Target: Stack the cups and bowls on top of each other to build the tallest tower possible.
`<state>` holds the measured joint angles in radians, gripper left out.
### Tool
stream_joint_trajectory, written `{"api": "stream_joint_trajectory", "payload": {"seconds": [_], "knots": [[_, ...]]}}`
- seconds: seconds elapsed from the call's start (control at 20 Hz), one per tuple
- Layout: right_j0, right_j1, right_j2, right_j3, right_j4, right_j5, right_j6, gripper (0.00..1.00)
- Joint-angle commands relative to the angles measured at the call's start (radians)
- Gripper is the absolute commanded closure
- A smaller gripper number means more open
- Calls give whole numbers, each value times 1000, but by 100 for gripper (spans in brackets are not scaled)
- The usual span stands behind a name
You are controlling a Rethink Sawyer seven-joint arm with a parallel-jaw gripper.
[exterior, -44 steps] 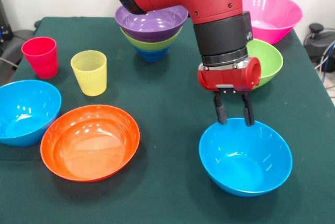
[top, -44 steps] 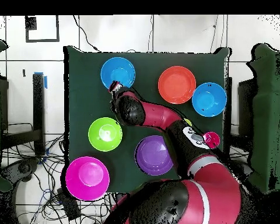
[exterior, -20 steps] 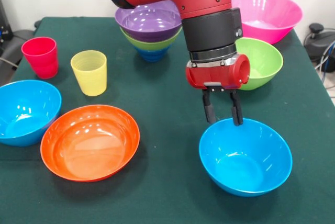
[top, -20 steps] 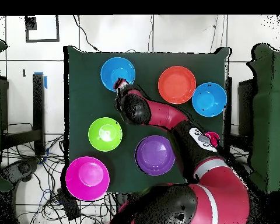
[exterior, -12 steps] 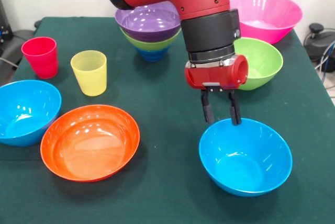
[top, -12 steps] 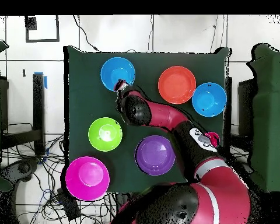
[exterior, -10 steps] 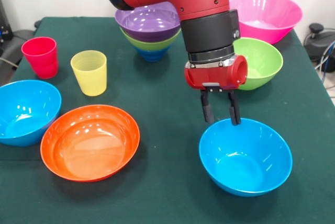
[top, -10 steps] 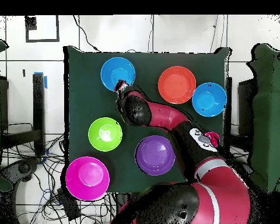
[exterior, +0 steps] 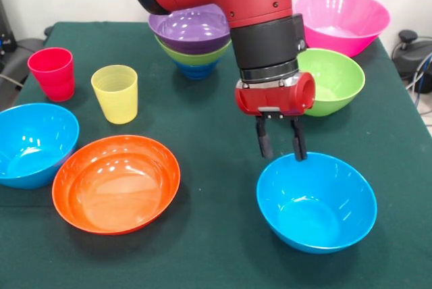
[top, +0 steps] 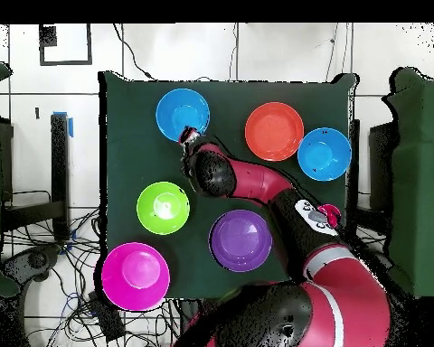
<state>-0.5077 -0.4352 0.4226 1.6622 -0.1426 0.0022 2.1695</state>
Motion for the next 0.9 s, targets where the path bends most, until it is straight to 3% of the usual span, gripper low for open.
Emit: {"api": "stream_joint_trajectory", "payload": {"seconds": [0.05,0.6,0.9], "knots": [[-10,42,1,19,-72,-34,50,0],[2,105,-13,-5,-103,-111,58,0],[15,107,-19,-16,-87,-113,63,0]]}}
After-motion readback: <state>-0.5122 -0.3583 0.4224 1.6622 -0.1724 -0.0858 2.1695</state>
